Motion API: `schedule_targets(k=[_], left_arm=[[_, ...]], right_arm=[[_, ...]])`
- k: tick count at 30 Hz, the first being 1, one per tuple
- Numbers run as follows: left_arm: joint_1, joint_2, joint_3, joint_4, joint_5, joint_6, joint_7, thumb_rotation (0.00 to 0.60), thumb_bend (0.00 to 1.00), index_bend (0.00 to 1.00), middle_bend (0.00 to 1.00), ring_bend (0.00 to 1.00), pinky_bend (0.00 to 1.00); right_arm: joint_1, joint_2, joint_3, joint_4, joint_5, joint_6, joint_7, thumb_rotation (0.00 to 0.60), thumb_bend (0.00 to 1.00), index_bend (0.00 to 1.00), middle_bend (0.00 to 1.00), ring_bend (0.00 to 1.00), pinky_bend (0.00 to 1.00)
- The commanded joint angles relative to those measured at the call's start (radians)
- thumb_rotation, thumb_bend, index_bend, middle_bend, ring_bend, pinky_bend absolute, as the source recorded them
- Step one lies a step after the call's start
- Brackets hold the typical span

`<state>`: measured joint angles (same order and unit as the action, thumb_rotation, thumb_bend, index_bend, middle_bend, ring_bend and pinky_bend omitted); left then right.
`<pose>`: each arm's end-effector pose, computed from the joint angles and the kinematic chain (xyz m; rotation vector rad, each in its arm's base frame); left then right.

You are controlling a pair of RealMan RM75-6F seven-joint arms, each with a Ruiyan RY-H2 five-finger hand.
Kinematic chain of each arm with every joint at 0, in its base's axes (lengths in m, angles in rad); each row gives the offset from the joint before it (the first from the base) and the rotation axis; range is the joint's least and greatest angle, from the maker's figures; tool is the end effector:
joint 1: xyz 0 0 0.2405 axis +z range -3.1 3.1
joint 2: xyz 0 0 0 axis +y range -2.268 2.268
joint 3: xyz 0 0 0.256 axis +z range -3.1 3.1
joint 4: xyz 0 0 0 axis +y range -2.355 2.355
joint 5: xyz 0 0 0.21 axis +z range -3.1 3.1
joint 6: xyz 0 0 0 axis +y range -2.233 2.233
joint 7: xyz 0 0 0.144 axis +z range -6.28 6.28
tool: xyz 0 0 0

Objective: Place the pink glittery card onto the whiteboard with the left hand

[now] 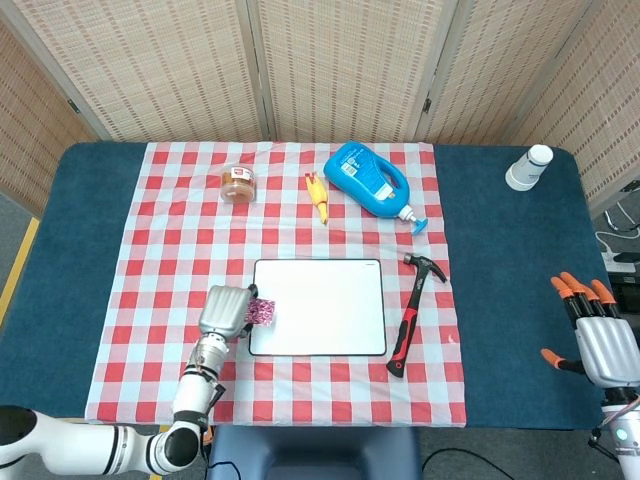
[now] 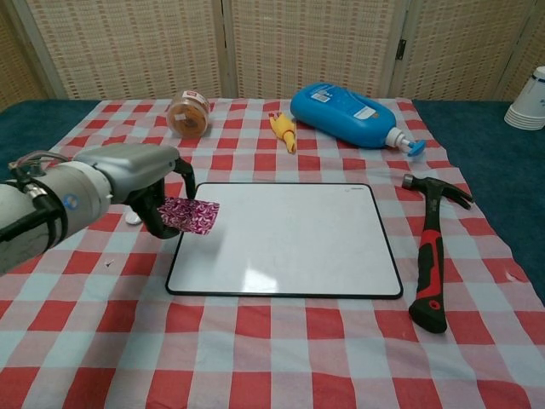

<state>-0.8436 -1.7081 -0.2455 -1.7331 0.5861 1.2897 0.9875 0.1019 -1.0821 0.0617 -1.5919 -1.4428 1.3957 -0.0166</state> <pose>-0.0915 0.3115 -0.0411 -1.7559 -0.9481 -0.6383 -0.3263 -0.1891 0.1670 1.4022 -0.9179 0.7934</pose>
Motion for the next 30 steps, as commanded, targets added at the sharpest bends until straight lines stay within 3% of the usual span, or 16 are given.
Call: schedule_targets(k=[1,10,17,21,30], left_arm=[[-0.07,-0.07,-0.06,0.034,-0.055,-0.005,0.051,0.6,0.28,0.36,0.99,1.0,1.0],[-0.211,-0.193,-0.151,0.175,-0.133,-0.027,0.113,0.6,0.28,0.36,0.99,1.0,1.0],[-0.255,-0.251,-0.15,0.279,-0.154,-0.066,0.102,0.6,0.28,0.36,0.99,1.0,1.0],[-0.261,-0.278,-0.12,0.312,-0.142,-0.074,0.096,0.6,0.28,0.36,0.99,1.0,1.0],[-0.263,-0.289,-0.125,0.339,-0.122,-0.084,0.059,0.6,0.27,0.29,0.97,1.0,1.0]], right_arm=[[-0.001,0.001,0.0,0.001,0.0,0.001,0.004,0.6,0.0,0.0,0.0,0.0,0.0],[0.004,0.009,0.007,0.01,0.012,-0.011,0.032,0.6,0.0,0.0,0.0,0.0,0.0],[0.008,0.008,0.01,0.014,0.019,-0.02,0.037,0.6,0.0,0.0,0.0,0.0,0.0],[0.015,0.005,0.012,0.018,0.03,-0.037,0.035,0.6,0.0,0.0,0.0,0.0,0.0],[0.017,0.003,0.014,0.02,0.036,-0.039,0.034,0.6,0.0,0.0,0.0,0.0,0.0]])
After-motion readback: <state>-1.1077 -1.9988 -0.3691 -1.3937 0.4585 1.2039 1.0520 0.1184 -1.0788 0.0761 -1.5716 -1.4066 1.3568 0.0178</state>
